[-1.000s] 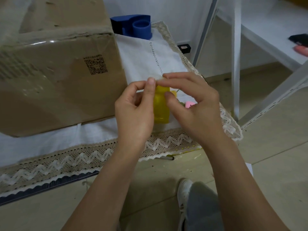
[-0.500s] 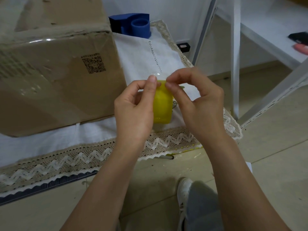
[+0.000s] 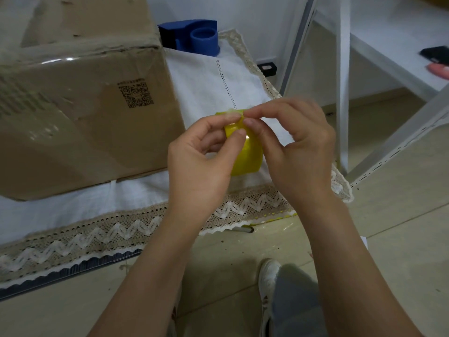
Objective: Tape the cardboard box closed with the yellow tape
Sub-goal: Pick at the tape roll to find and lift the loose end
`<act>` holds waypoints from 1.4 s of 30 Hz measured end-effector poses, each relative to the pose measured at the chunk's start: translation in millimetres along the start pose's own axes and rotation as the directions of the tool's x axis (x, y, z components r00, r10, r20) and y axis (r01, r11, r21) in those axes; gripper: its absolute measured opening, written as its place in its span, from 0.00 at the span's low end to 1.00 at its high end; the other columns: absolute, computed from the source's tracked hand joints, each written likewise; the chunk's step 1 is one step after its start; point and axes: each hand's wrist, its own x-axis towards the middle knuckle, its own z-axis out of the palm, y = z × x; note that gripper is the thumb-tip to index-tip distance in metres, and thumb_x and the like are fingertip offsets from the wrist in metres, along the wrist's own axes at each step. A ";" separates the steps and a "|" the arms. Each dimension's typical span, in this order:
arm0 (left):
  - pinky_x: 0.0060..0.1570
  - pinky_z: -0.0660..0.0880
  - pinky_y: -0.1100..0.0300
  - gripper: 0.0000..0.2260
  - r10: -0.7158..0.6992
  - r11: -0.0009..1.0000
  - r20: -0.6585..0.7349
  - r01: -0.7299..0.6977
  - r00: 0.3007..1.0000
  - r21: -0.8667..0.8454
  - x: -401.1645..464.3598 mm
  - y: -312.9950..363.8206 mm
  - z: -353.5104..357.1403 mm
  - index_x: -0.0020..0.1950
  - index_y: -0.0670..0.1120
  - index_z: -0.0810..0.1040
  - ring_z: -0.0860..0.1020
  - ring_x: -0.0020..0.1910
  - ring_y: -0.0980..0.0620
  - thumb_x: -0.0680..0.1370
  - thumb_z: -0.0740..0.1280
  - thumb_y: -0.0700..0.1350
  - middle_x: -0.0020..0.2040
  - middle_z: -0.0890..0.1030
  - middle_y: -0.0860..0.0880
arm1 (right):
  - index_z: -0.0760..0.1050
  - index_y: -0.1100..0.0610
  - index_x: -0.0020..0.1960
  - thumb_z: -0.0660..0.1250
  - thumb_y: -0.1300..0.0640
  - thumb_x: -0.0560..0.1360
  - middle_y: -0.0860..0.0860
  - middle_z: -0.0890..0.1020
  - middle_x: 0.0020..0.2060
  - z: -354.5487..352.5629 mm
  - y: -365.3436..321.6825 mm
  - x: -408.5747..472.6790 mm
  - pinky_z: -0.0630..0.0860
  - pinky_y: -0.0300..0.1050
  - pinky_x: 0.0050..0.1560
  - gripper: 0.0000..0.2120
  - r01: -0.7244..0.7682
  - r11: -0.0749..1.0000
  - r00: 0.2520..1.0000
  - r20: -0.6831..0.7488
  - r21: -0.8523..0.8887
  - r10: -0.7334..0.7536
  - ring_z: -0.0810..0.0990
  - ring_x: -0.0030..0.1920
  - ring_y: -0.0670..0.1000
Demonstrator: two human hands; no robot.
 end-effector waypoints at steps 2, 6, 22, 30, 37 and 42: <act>0.50 0.82 0.44 0.11 -0.021 0.999 0.014 0.022 1.000 -0.025 -0.6 0.9 -0.1 0.54 0.48 0.82 0.84 0.40 0.49 0.75 0.73 0.37 0.40 0.87 0.48 | 0.84 0.57 0.47 0.72 0.57 0.77 0.49 0.84 0.43 0.4 0.7 -0.6 0.75 0.45 0.50 0.03 0.028 0.999 0.999 -0.018 -0.035 -0.029 0.79 0.47 0.51; 0.48 0.82 0.42 0.24 -0.018 1.000 0.029 0.019 0.999 -0.015 0.6 3.3 -3.3 0.66 0.55 0.71 0.85 0.42 0.41 0.74 0.74 0.40 0.40 0.86 0.44 | 0.83 0.58 0.46 0.71 0.57 0.77 0.51 0.83 0.43 1.8 1.7 -2.4 0.74 0.48 0.49 0.05 0.068 0.995 0.997 -0.021 -0.079 -0.070 0.78 0.47 0.54; 0.43 0.76 0.61 0.09 0.156 0.985 0.093 -0.162 0.983 0.067 4.8 -9.7 -4.8 0.49 0.55 0.78 0.79 0.44 0.60 0.79 0.68 0.39 0.45 0.82 0.57 | 0.84 0.53 0.55 0.74 0.52 0.75 0.54 0.76 0.46 -1.9 3.8 0.4 0.70 0.45 0.54 0.09 0.034 0.989 0.998 -0.046 -0.146 -0.041 0.74 0.52 0.55; 0.44 0.75 0.68 0.09 0.179 0.982 0.096 -0.183 0.979 0.035 4.9 -10.7 -3.5 0.50 0.52 0.78 0.78 0.43 0.63 0.79 0.67 0.38 0.46 0.81 0.53 | 0.85 0.53 0.53 0.72 0.54 0.77 0.56 0.79 0.46 -1.8 8.1 -0.7 0.71 0.45 0.52 0.06 0.063 0.988 0.998 0.013 -0.139 -0.062 0.75 0.51 0.56; 0.42 0.77 0.67 0.26 0.065 0.997 0.127 -0.069 0.990 0.031 0.2 -8.1 -1.9 0.71 0.51 0.69 0.81 0.37 0.60 0.75 0.72 0.39 0.49 0.83 0.51 | 0.86 0.56 0.48 0.71 0.55 0.78 0.56 0.80 0.44 -2.9 11.1 0.7 0.73 0.49 0.49 0.06 0.082 0.977 0.995 -0.041 -0.196 -0.092 0.76 0.50 0.57; 0.34 0.75 0.70 0.20 0.027 0.998 0.047 -0.030 0.999 0.062 1.8 -8.8 0.6 0.64 0.50 0.76 0.77 0.29 0.62 0.75 0.73 0.37 0.48 0.82 0.49 | 0.85 0.60 0.44 0.71 0.59 0.77 0.56 0.81 0.43 -1.0 7.7 -2.3 0.72 0.52 0.46 0.06 0.165 0.963 0.983 -0.041 -0.213 -0.177 0.77 0.47 0.58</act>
